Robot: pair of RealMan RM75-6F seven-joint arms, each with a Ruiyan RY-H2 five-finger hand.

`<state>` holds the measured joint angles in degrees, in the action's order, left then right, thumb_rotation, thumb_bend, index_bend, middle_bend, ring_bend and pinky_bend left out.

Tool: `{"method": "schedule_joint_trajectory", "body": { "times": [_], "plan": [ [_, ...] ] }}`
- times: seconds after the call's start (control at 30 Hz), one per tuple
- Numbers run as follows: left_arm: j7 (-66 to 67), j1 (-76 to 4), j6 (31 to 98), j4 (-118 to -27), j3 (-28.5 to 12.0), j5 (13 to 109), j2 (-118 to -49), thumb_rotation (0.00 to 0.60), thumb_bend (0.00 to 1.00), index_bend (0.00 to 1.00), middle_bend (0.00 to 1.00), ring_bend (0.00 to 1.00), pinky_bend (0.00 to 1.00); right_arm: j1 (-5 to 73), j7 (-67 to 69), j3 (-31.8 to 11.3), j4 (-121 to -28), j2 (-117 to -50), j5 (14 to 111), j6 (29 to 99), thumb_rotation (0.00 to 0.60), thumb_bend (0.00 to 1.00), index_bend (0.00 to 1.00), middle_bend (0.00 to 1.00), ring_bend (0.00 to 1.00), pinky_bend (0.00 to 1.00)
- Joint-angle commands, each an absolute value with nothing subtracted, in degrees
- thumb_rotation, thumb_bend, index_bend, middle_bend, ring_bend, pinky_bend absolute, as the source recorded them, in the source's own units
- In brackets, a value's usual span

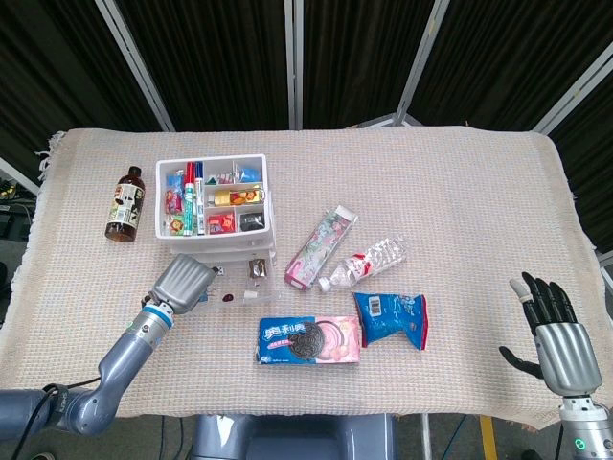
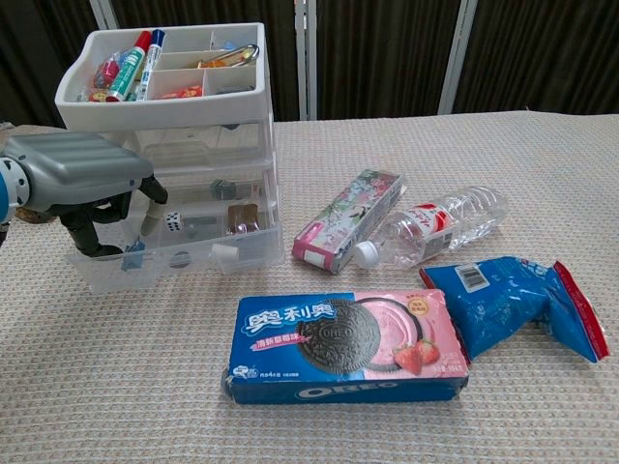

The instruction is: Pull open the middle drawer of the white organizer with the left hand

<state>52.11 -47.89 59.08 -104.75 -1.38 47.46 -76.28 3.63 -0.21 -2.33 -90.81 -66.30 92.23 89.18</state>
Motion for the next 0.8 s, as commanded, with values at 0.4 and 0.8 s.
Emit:
{"method": "schedule_joint_trajectory", "body": {
  "times": [0.4,0.8],
  "plan": [
    [49.8,-48.6,58.9,-104.6,-1.1,48.2,-76.4,0.600,0.29,0.50,0.95,0.93,0.75,3.7,-0.2,-2.3,-90.7,-66.5,92.2,89.1,0.600,0.06,0.00,0.00,0.00,0.00],
    [48.8,-49.3,58.4,-103.9,-0.5,47.9,-76.8,0.600,0.29,0.57,0.95,0.93,0.75,3.6,-0.2,-2.6,-90.5,-66.8,92.0,89.4,0.600,0.06,0.00,0.00,0.00,0.00]
  ]
}}
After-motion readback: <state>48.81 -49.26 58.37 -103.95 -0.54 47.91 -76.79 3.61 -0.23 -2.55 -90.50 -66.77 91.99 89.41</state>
